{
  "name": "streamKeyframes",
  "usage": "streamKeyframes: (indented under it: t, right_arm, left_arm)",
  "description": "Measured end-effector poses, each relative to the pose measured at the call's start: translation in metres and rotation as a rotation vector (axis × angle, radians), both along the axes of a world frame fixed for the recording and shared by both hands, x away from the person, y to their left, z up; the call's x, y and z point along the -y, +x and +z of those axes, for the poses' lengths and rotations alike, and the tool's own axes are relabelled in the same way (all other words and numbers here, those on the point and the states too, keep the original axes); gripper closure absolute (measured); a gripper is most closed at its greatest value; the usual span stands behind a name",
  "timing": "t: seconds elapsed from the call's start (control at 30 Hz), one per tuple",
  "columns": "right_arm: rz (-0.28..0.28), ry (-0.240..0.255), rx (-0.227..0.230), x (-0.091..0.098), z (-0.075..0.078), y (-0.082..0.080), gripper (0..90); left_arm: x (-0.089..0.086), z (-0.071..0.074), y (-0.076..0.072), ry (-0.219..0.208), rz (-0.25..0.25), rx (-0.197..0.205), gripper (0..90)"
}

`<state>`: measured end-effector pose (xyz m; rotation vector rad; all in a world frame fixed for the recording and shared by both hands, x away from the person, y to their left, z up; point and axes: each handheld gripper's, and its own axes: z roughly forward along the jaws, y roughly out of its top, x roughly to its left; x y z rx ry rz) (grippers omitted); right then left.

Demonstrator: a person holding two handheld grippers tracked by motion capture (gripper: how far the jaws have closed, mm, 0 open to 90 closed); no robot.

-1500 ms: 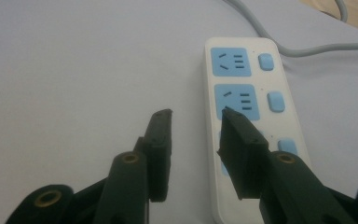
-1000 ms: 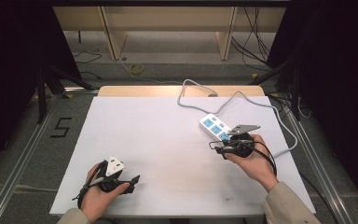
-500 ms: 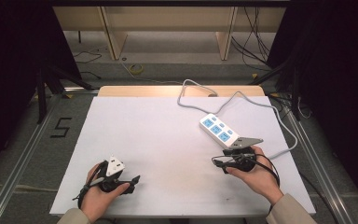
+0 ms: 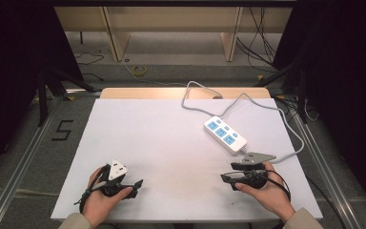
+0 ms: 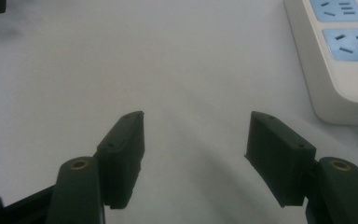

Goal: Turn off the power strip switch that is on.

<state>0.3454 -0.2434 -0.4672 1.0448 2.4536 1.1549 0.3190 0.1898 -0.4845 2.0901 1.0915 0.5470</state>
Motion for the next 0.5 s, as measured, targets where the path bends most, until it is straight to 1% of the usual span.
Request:
streamKeyframes:
  t: [0.1, 0.13, 0.23, 0.5]
  right_arm:
    - [-0.010, 0.018, 0.000, 0.0024, -0.0035, -0.0046, 36.5]
    - [-0.012, 0.022, 0.008, 0.0031, -0.0041, -0.0057, 36.5]
    - [-0.023, 0.037, 0.014, 0.0044, -0.0044, -0.0080, 36.2]
    - [-0.025, 0.040, 0.017, 0.0059, -0.0049, -0.0099, 35.8]
  left_arm:
    - [-0.0003, 0.0000, 0.0002, -0.001, 0.002, 0.002, 18.1]
    - [-0.0005, 0.0000, 0.0002, -0.001, 0.002, 0.001, 18.1]
    - [-0.0010, -0.0001, 0.0004, -0.001, 0.002, -0.001, 18.0]
    - [-0.0015, -0.0002, 0.0012, -0.001, 0.003, -0.004, 18.0]
